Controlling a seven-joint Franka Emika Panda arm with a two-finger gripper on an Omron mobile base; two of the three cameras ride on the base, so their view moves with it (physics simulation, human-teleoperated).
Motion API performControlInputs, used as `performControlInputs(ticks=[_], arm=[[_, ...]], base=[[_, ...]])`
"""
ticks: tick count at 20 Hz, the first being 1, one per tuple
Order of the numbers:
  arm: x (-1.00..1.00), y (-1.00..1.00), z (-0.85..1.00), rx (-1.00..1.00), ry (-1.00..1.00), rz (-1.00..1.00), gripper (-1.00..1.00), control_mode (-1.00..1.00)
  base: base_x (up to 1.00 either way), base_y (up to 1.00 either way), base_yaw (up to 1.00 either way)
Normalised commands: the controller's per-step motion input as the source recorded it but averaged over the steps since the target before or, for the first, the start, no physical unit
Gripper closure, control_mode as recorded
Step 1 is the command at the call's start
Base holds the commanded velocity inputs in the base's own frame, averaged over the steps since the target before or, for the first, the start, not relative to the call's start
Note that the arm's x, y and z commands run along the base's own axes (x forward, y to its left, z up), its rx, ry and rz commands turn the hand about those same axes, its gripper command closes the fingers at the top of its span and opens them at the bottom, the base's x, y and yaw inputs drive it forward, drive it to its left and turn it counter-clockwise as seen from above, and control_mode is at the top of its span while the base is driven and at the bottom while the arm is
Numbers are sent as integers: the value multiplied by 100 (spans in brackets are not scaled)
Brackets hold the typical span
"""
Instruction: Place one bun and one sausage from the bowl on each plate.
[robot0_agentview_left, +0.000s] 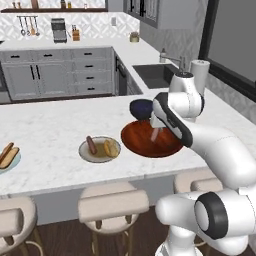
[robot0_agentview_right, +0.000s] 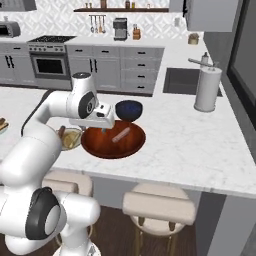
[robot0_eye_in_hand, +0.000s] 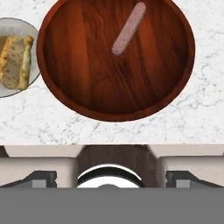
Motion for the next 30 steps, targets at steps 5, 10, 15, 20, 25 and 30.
performControlInputs(ticks=[5, 10, 15, 20, 25, 30], arm=[[0, 0, 0, 0, 0, 0, -100, 100], [0, 0, 0, 0, 0, 0, -100, 100], [0, 0, 0, 0, 0, 0, -100, 100], [0, 0, 0, 0, 0, 0, -100, 100], [93, 12, 0, 0, 0, -6, -100, -100], [99, 16, -9, 0, 0, -7, -100, -100]], base=[[37, -40, 0], [36, -44, 0], [44, -2, 0], [56, 0, -2], [0, 0, 0], [0, 0, 0]])
